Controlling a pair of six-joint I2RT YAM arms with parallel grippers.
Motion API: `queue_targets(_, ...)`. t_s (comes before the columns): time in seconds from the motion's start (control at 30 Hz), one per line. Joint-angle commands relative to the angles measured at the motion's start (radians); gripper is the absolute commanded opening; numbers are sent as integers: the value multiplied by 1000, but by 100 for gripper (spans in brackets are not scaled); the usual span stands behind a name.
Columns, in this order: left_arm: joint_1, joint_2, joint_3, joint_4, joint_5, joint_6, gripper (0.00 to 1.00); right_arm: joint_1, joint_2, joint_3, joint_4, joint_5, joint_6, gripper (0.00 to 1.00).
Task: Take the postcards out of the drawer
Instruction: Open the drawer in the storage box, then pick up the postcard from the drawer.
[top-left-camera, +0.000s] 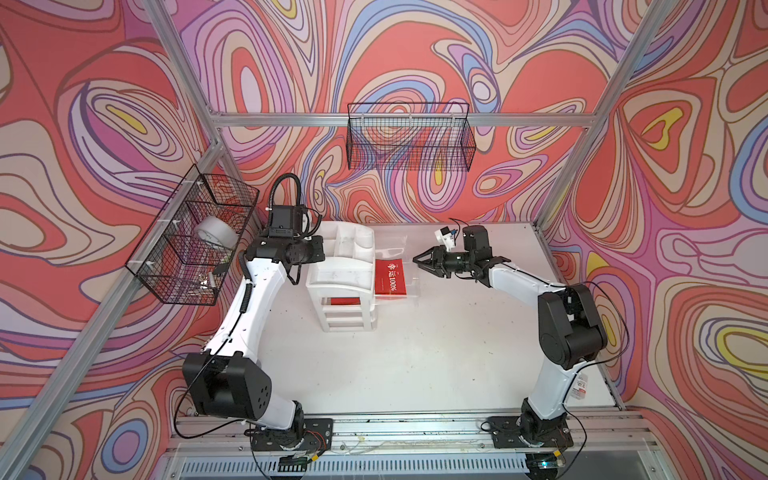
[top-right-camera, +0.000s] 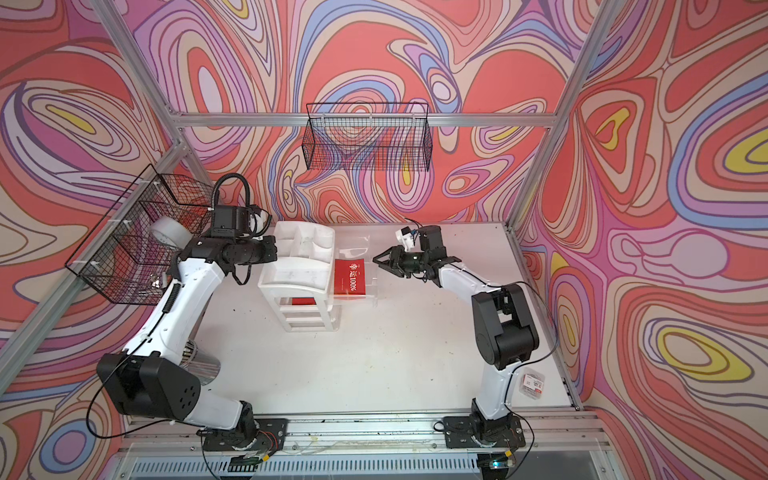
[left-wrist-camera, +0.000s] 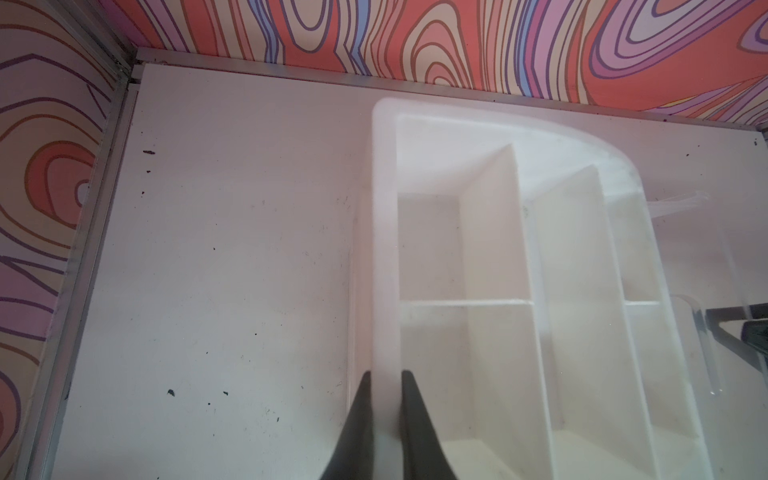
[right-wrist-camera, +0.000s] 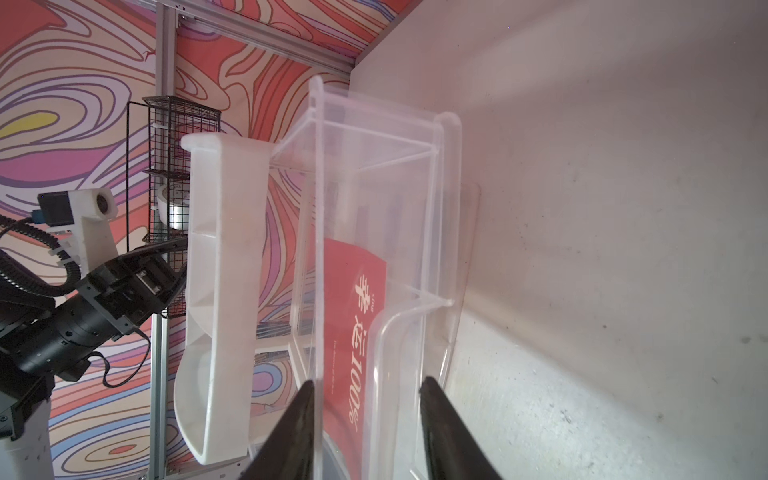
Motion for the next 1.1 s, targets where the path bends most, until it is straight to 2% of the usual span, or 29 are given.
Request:
queue_targets(0.0, 12, 22, 14, 15, -15, 12, 0, -7, -7, 27, -25, 54, -37, 44)
queue_targets(0.53, 12, 1, -30, 21, -6, -52, 0, 8, -108, 154, -320, 257, -206, 49)
queue_targets(0.77, 12, -21, -57, 17, -18, -83, 0, 113, -116, 275, -504, 478, -281, 50)
queue_targets(1.07, 12, -58, -111, 33, -22, -119, 0, 263, -55, 439, -677, 752, -298, 51)
